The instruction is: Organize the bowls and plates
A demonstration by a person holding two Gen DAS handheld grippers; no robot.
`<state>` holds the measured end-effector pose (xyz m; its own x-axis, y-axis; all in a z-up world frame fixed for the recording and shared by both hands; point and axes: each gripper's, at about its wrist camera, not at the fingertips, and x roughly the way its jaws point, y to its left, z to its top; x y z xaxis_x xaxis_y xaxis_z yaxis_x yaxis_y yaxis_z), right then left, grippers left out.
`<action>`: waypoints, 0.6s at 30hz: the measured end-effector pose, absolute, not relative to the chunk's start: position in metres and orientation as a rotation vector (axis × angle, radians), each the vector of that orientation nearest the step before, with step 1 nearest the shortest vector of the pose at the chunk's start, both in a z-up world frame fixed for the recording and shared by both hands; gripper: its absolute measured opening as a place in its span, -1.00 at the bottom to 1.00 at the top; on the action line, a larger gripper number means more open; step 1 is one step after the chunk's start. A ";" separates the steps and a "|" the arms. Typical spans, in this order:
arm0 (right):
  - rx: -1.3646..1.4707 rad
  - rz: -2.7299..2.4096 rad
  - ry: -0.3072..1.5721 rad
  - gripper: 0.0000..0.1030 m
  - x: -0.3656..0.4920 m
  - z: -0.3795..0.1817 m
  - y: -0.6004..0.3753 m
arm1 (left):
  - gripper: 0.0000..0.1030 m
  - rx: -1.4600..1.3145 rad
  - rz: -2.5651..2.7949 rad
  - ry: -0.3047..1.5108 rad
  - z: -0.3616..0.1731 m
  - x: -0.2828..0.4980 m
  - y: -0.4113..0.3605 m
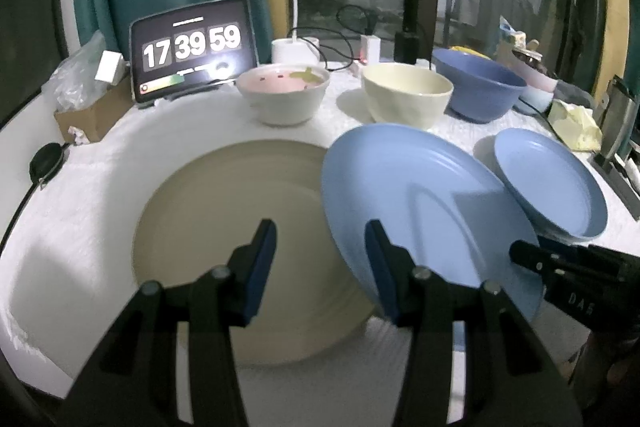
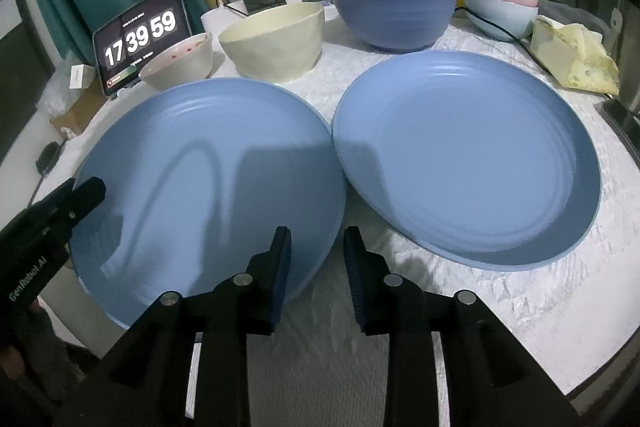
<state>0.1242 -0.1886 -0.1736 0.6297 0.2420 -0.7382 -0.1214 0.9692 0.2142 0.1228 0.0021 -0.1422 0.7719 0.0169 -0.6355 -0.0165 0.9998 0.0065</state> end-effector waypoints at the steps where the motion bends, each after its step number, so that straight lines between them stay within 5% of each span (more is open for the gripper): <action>1: 0.145 0.212 0.862 -0.44 0.124 -0.174 -0.188 | -0.07 0.002 0.015 0.688 -0.143 0.123 0.002; 18: 0.077 0.217 0.820 -0.55 0.116 -0.164 -0.173 | -0.41 0.027 -0.031 0.706 -0.149 0.115 -0.002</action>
<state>0.1163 -0.1731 -0.1636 0.6614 0.2215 -0.7166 -0.1624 0.9750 0.1515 0.1153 -0.0015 -0.1490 0.7606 -0.0198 -0.6489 0.0381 0.9992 0.0142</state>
